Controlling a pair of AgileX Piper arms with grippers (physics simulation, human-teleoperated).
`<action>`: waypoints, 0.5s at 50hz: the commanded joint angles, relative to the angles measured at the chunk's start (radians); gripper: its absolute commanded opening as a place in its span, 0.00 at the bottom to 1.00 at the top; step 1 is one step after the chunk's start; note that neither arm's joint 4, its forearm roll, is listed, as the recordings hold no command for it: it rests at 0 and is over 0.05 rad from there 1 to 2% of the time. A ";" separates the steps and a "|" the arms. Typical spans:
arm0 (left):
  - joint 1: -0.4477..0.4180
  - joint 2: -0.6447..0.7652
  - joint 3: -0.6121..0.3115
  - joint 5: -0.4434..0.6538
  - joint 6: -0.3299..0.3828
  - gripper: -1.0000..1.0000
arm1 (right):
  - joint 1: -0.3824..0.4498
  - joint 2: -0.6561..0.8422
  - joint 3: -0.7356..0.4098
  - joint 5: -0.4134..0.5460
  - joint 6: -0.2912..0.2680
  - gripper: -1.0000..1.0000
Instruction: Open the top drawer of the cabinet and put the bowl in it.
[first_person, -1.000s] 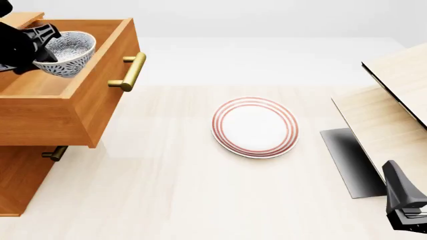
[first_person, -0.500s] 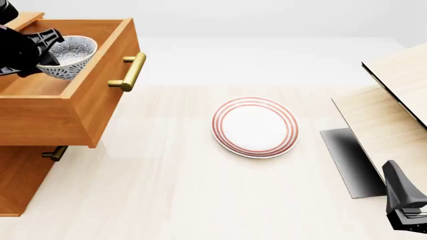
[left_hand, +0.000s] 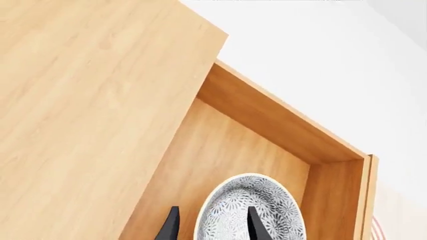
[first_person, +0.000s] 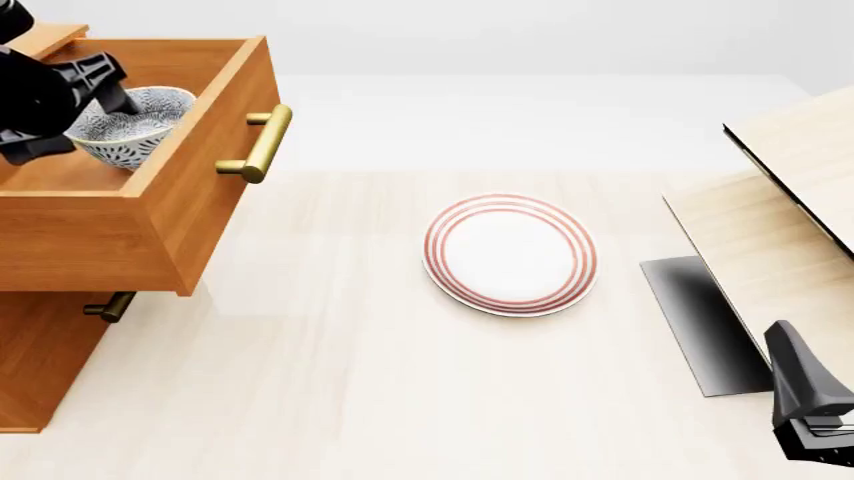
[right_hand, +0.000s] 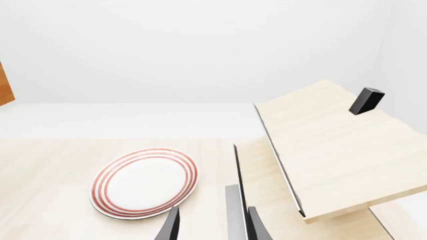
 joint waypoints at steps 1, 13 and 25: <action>0.010 -0.021 -0.011 0.024 0.011 1.00 | 0.000 -0.002 0.001 0.001 0.000 1.00; 0.004 -0.063 -0.008 0.052 0.017 1.00 | 0.000 -0.002 0.001 0.001 -0.001 1.00; 0.009 -0.129 -0.006 0.105 0.048 1.00 | 0.000 -0.002 0.001 0.001 0.000 1.00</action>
